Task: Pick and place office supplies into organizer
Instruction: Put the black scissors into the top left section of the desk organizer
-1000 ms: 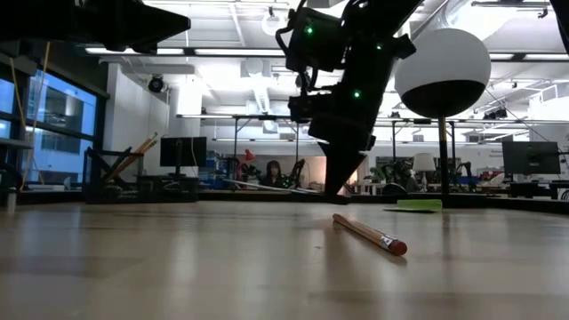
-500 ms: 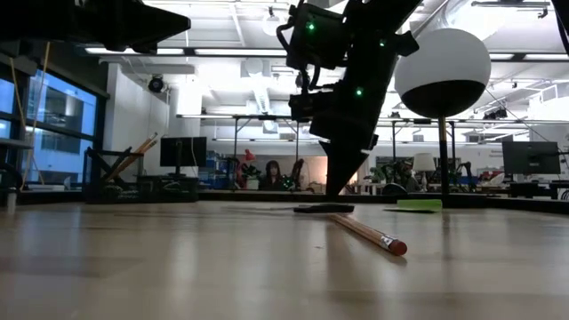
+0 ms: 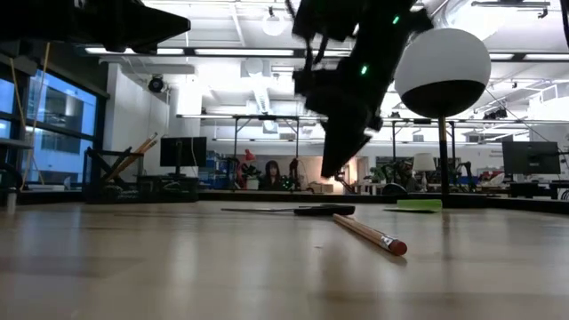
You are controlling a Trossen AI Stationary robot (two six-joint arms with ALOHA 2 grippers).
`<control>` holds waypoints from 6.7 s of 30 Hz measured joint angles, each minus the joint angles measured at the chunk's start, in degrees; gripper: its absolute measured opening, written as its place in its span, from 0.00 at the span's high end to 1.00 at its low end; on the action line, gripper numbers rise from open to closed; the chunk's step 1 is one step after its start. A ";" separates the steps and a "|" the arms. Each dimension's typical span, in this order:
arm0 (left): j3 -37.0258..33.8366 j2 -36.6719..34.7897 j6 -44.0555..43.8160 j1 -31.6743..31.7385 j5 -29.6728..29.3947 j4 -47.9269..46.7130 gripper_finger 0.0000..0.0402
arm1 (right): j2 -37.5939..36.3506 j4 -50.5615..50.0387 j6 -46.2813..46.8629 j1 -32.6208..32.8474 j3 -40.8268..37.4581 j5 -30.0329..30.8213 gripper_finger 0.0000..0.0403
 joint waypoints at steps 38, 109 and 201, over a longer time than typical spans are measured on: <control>22.63 23.06 -9.11 0.00 0.03 -23.20 0.97 | -3.72 -6.43 31.13 30.14 -14.09 46.82 0.82; 58.14 65.43 -4.26 16.87 13.26 -47.05 0.76 | -18.31 -37.15 14.84 36.33 3.91 54.89 0.82; 21.17 -29.99 -3.36 38.16 8.46 -50.72 1.00 | -11.12 47.36 -30.56 11.71 -18.14 -11.08 0.82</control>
